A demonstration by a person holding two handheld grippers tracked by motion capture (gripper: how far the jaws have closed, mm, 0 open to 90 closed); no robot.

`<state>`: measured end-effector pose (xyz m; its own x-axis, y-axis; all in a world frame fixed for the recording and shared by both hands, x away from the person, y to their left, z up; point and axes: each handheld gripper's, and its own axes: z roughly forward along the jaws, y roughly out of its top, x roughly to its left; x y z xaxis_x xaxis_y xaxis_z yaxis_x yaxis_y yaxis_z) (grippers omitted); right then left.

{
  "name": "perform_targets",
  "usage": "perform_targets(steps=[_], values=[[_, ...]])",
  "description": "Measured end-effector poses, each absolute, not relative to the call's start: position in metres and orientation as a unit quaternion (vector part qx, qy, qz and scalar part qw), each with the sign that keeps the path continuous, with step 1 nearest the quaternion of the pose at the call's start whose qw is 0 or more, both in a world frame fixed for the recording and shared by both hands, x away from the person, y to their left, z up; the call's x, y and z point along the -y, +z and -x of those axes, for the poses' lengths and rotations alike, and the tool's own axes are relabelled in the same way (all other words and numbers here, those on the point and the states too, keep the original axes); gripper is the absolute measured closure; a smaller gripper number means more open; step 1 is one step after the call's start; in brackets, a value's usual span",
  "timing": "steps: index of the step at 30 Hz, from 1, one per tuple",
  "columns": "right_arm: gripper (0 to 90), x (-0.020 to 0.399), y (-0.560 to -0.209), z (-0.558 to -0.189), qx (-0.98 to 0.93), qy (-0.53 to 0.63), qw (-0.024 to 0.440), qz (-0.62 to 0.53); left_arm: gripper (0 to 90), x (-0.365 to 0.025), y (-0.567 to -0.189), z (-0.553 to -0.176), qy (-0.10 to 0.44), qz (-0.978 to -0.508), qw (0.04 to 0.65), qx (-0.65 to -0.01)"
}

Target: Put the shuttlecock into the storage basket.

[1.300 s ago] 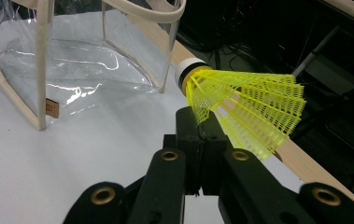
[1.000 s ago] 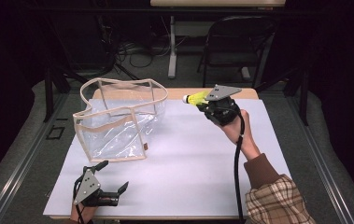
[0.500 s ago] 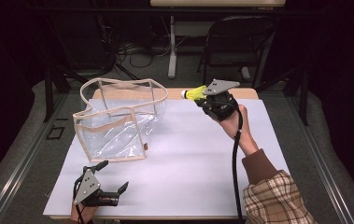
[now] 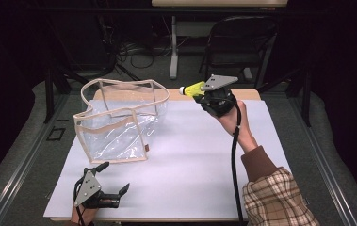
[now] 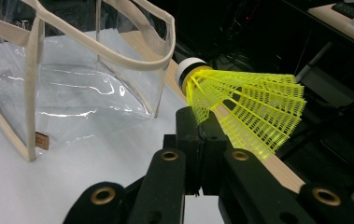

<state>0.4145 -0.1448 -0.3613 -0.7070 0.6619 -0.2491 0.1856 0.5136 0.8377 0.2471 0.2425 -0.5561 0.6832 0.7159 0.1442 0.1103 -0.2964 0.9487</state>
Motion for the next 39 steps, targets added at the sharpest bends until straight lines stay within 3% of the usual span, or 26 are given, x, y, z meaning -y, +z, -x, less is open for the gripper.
perform_targets(steps=[39], values=[[90.0, 0.116, -0.341, -0.426, -0.826, 0.422, 0.291, -0.235, 0.0, -0.243, -0.556, -0.247, 0.288, -0.752, 0.526, -0.273]])
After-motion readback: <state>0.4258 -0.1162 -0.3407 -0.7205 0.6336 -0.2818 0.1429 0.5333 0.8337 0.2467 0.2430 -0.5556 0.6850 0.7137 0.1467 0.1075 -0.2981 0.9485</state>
